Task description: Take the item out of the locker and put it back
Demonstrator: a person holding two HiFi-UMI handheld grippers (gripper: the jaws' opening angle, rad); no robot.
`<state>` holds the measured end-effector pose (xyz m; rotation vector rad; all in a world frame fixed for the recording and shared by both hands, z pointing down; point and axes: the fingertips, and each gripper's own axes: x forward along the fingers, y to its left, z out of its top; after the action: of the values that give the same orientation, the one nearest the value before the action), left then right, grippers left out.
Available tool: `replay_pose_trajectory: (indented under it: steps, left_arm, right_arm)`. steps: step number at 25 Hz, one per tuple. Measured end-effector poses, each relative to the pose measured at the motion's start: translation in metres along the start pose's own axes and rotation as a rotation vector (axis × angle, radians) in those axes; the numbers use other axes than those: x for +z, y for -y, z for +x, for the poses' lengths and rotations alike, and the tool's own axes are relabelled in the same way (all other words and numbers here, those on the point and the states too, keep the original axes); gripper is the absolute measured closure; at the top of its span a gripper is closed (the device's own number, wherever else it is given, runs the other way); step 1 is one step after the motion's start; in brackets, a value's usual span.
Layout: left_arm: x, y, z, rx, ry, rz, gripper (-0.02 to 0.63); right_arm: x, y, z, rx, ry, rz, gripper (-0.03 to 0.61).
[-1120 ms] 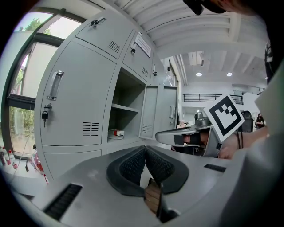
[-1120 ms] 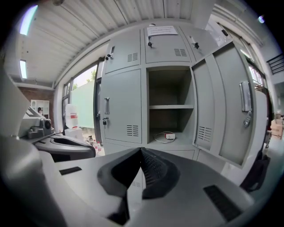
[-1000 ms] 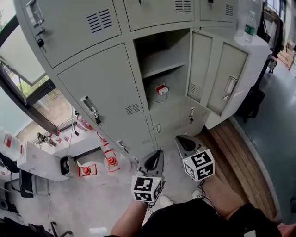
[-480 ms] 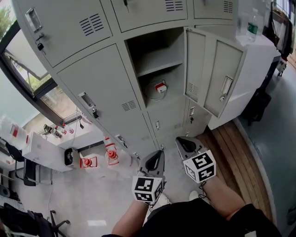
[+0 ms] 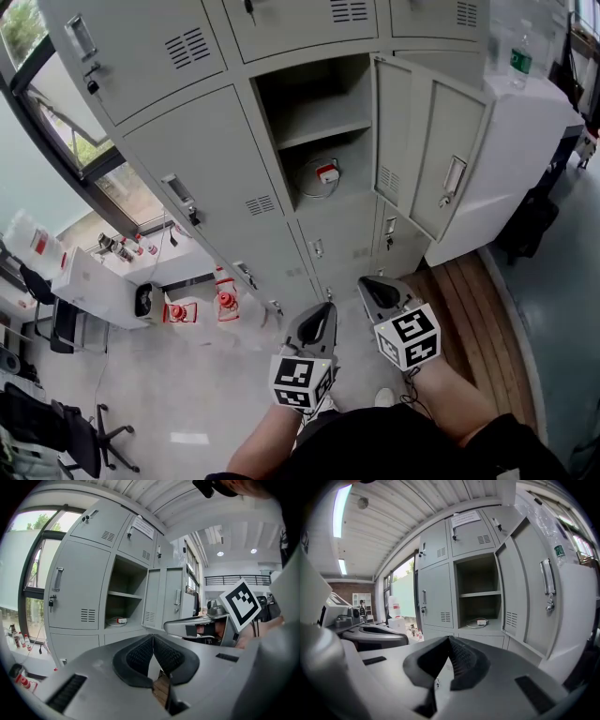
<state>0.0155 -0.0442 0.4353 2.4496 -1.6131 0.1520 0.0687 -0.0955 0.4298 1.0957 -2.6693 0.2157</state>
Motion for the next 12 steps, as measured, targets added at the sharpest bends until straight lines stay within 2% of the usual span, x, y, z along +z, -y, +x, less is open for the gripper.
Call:
replay_pose_trajectory:
  steps: [12]
  left_arm:
    - [0.001,0.023,-0.007,0.058,0.023,0.009,0.598]
  right_arm:
    - [-0.007,0.0,-0.018,0.066,0.006,0.002,0.526]
